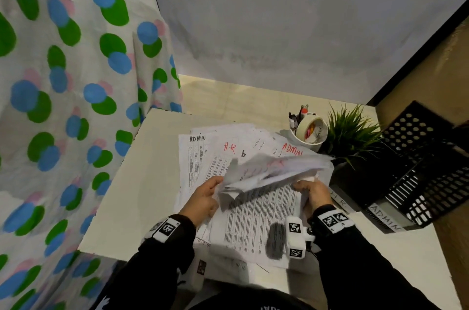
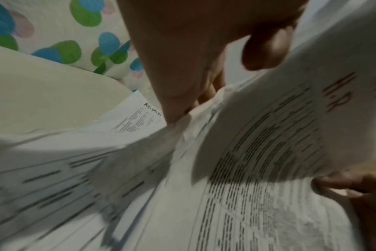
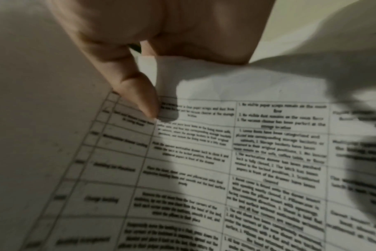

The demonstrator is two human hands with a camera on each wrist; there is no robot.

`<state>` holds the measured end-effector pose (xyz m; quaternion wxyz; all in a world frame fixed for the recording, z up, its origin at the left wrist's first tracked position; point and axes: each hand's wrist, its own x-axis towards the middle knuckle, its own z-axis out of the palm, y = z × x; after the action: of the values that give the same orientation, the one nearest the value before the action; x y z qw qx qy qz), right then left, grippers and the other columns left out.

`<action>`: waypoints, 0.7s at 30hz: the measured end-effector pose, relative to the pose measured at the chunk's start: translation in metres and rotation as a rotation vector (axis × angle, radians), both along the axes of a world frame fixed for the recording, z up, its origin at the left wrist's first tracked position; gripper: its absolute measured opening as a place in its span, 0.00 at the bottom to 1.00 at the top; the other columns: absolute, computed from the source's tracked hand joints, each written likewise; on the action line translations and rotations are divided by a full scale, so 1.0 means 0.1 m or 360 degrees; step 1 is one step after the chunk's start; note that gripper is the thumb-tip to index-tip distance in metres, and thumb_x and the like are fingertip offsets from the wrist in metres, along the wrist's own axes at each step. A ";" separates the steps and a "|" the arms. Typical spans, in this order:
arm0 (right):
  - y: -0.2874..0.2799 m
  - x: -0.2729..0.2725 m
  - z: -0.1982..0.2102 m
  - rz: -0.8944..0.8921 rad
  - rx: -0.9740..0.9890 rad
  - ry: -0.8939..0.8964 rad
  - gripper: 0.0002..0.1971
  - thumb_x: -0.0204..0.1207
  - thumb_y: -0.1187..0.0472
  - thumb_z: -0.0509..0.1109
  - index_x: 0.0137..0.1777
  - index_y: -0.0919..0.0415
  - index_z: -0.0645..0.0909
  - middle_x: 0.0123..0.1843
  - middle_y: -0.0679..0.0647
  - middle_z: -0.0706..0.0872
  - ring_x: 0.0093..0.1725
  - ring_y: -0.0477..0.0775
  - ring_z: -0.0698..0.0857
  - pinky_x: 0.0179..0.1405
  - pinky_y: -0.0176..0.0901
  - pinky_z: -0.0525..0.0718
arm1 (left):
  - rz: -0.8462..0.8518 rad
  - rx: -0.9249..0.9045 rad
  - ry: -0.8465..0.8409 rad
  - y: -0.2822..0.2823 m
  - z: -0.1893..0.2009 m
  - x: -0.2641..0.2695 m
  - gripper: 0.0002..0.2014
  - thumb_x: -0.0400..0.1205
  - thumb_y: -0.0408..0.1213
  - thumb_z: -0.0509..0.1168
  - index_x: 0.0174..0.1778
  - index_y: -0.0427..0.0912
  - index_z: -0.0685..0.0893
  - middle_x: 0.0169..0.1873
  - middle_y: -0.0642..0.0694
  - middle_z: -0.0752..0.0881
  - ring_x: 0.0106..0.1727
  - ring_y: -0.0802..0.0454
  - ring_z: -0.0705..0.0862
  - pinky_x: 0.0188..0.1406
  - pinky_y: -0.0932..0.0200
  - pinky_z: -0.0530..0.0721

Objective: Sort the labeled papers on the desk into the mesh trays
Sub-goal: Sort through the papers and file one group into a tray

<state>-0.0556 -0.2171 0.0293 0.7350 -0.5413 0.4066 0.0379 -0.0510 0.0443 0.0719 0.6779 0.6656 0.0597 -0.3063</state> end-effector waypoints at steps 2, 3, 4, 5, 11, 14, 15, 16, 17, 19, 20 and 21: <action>-0.01 0.08 0.26 0.0049 -0.0244 -0.0139 0.14 0.59 0.79 0.69 0.41 0.63 0.80 0.41 0.63 0.82 0.48 0.67 0.82 0.48 0.54 0.81 | -0.0140 -0.0051 -0.0081 -0.10 0.15 0.02 0.27 0.64 0.21 0.60 0.58 0.48 0.79 0.54 0.47 0.82 0.41 0.55 0.81 0.33 0.62 0.81; -0.02 0.12 0.36 0.0062 -0.0326 -0.0224 0.18 0.61 0.81 0.69 0.46 0.62 0.78 0.43 0.63 0.83 0.50 0.65 0.82 0.48 0.54 0.82 | -0.0115 0.0034 -0.0206 -0.17 0.22 0.03 0.23 0.70 0.23 0.64 0.56 0.51 0.79 0.53 0.47 0.83 0.46 0.54 0.83 0.42 0.58 0.84; -0.01 0.15 0.48 0.0029 -0.0356 -0.0321 0.23 0.61 0.83 0.70 0.52 0.60 0.76 0.47 0.62 0.84 0.52 0.65 0.83 0.50 0.56 0.84 | -0.0030 0.0139 -0.0344 -0.26 0.32 0.05 0.18 0.74 0.25 0.67 0.54 0.51 0.80 0.50 0.47 0.84 0.46 0.55 0.83 0.47 0.58 0.85; -0.02 0.17 0.59 -0.0031 -0.0343 -0.0435 0.29 0.62 0.84 0.70 0.59 0.58 0.73 0.52 0.63 0.85 0.54 0.66 0.84 0.53 0.59 0.85 | 0.0101 0.0174 -0.0472 -0.34 0.39 0.06 0.15 0.77 0.26 0.68 0.53 0.50 0.80 0.47 0.47 0.85 0.44 0.59 0.83 0.47 0.61 0.85; -0.04 0.10 1.10 -0.0116 -0.0149 -0.0980 0.30 0.61 0.78 0.73 0.66 0.68 0.75 0.57 0.66 0.85 0.55 0.64 0.85 0.55 0.59 0.86 | 0.0423 -0.0020 -0.0944 -0.52 0.66 0.15 0.10 0.75 0.26 0.70 0.44 0.43 0.79 0.38 0.50 0.85 0.38 0.69 0.84 0.37 0.75 0.82; 0.01 -0.03 1.05 0.0051 -0.0322 -0.0876 0.21 0.64 0.81 0.71 0.48 0.55 0.85 0.44 0.48 0.90 0.48 0.52 0.87 0.49 0.53 0.87 | 0.0385 -0.0014 -0.0896 -0.52 0.55 0.11 0.13 0.73 0.27 0.72 0.47 0.45 0.79 0.44 0.49 0.86 0.44 0.64 0.87 0.41 0.70 0.84; 0.05 -0.07 0.97 0.0098 -0.0360 -0.0794 0.20 0.64 0.81 0.71 0.45 0.54 0.86 0.42 0.47 0.90 0.49 0.54 0.86 0.51 0.55 0.85 | 0.0390 -0.0005 -0.0817 -0.51 0.46 0.11 0.12 0.73 0.27 0.72 0.48 0.45 0.80 0.45 0.50 0.87 0.45 0.64 0.87 0.41 0.69 0.85; 0.11 -0.11 0.89 0.0132 -0.0368 -0.0698 0.18 0.64 0.79 0.73 0.44 0.54 0.86 0.42 0.47 0.90 0.49 0.55 0.86 0.54 0.57 0.83 | 0.0399 0.0031 -0.0755 -0.52 0.35 0.11 0.11 0.74 0.28 0.72 0.47 0.46 0.83 0.46 0.50 0.88 0.45 0.63 0.87 0.43 0.67 0.85; 0.16 -0.12 0.78 0.0154 -0.0364 -0.0615 0.17 0.64 0.78 0.74 0.44 0.54 0.85 0.44 0.49 0.89 0.50 0.56 0.85 0.57 0.59 0.82 | 0.0408 0.0082 -0.0704 -0.53 0.28 0.11 0.08 0.74 0.30 0.72 0.45 0.47 0.85 0.44 0.50 0.89 0.44 0.61 0.88 0.43 0.66 0.84; 0.25 -0.12 0.63 0.0186 -0.0388 -0.0489 0.19 0.64 0.76 0.76 0.50 0.55 0.81 0.49 0.53 0.88 0.53 0.56 0.85 0.62 0.59 0.80 | 0.0433 0.0150 -0.0599 -0.58 0.17 0.15 0.06 0.76 0.32 0.71 0.40 0.49 0.87 0.37 0.54 0.89 0.40 0.60 0.87 0.41 0.67 0.83; 0.28 -0.11 0.61 0.0187 -0.0404 -0.0449 0.20 0.64 0.76 0.77 0.54 0.58 0.80 0.52 0.56 0.87 0.55 0.58 0.85 0.63 0.59 0.80 | 0.0439 0.0204 -0.0553 -0.60 0.14 0.20 0.06 0.77 0.31 0.70 0.40 0.49 0.87 0.35 0.55 0.88 0.39 0.59 0.86 0.38 0.69 0.82; 0.27 -0.10 0.58 0.0171 -0.0407 -0.0427 0.21 0.64 0.75 0.77 0.56 0.61 0.79 0.54 0.58 0.87 0.57 0.59 0.84 0.63 0.59 0.81 | 0.0413 0.0283 -0.0539 -0.61 0.13 0.24 0.05 0.77 0.30 0.68 0.43 0.45 0.86 0.36 0.53 0.87 0.38 0.57 0.85 0.35 0.71 0.83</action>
<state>-0.0651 -0.1898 0.0871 0.7048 -0.6514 0.2770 -0.0475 -0.0271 -0.0168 0.0848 0.6506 0.7514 0.0570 -0.0941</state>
